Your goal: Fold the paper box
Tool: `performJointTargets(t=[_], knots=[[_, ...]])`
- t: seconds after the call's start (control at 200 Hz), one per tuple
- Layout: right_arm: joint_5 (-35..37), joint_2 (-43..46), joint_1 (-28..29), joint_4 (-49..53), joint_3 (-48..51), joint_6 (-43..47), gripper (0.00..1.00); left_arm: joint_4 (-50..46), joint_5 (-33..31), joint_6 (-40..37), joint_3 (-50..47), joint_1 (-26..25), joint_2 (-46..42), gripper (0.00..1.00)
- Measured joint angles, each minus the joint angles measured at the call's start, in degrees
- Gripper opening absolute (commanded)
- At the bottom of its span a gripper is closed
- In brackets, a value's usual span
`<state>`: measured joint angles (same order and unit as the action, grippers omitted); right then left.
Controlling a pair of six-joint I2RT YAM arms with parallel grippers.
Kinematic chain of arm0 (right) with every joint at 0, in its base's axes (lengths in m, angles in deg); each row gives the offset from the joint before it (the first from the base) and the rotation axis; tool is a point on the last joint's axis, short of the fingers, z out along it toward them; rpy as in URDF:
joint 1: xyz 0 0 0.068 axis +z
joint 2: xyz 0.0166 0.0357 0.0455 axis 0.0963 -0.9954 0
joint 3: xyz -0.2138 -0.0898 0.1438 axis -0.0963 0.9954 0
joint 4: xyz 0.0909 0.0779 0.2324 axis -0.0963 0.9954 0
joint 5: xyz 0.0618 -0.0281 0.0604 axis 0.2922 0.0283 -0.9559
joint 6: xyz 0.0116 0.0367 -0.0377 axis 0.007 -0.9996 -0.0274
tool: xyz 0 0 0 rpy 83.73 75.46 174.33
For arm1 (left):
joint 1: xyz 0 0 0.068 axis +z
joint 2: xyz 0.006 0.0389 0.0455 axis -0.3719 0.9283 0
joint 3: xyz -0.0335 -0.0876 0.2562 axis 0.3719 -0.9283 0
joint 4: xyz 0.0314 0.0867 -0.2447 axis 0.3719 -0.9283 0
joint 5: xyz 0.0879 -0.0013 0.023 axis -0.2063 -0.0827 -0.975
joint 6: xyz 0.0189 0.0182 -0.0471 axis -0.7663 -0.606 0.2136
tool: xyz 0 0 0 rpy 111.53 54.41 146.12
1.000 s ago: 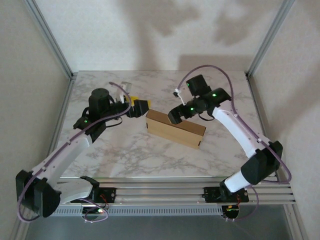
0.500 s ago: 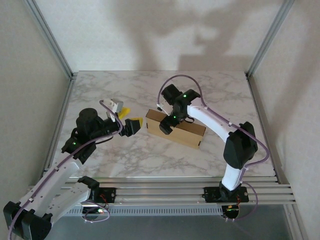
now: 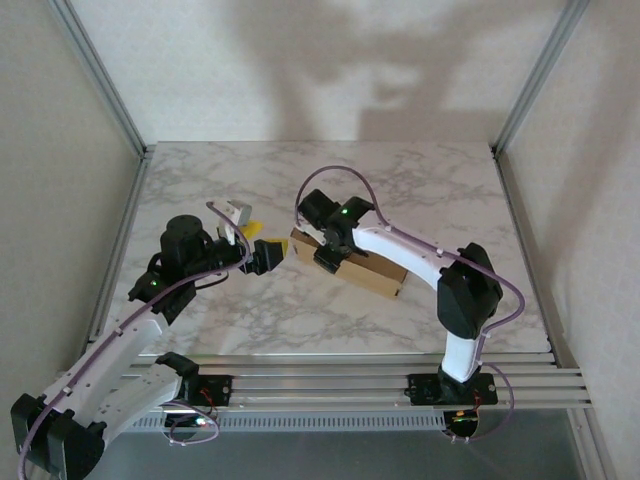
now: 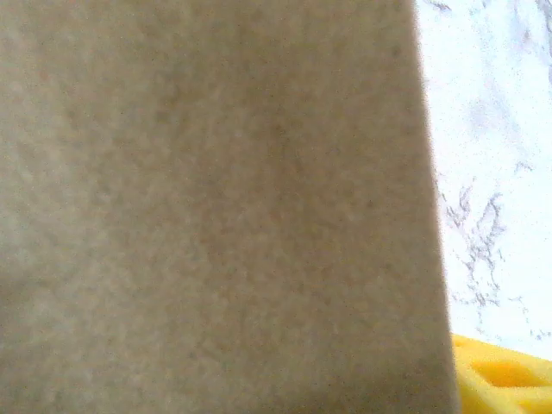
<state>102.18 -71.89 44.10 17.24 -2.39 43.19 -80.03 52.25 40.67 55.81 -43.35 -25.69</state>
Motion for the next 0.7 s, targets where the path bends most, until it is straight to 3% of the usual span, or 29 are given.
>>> performJointTargets(t=[0.085, 0.215, 0.4, 0.546, 0.701], knots=[[4.6, 0.0, 1.6, -1.3, 1.2, 0.2, 0.53, 0.0, 0.0, 0.0, 0.0, 0.0, 0.0, 0.99], [12.8, 0.0, 4.1, -4.4, 3.7, 1.0, 0.57, 0.0, -0.2, 0.0, 0.0, 0.0, 0.0, 0.99], [20.0, 0.0, 6.6, -7.6, 5.4, 1.6, 0.72, -0.5, -3.1, 0.1, -0.1, 0.0, -1.7, 1.0], [17.3, 0.9, 7.1, -8.6, 5.5, -0.6, 0.84, -1.0, -8.0, 0.3, -0.8, 0.0, -6.9, 0.99], [6.7, 7.2, 7.1, -8.6, 5.5, -5.4, 0.91, -0.9, -13.0, 0.7, -1.4, 0.0, -10.7, 0.99]])
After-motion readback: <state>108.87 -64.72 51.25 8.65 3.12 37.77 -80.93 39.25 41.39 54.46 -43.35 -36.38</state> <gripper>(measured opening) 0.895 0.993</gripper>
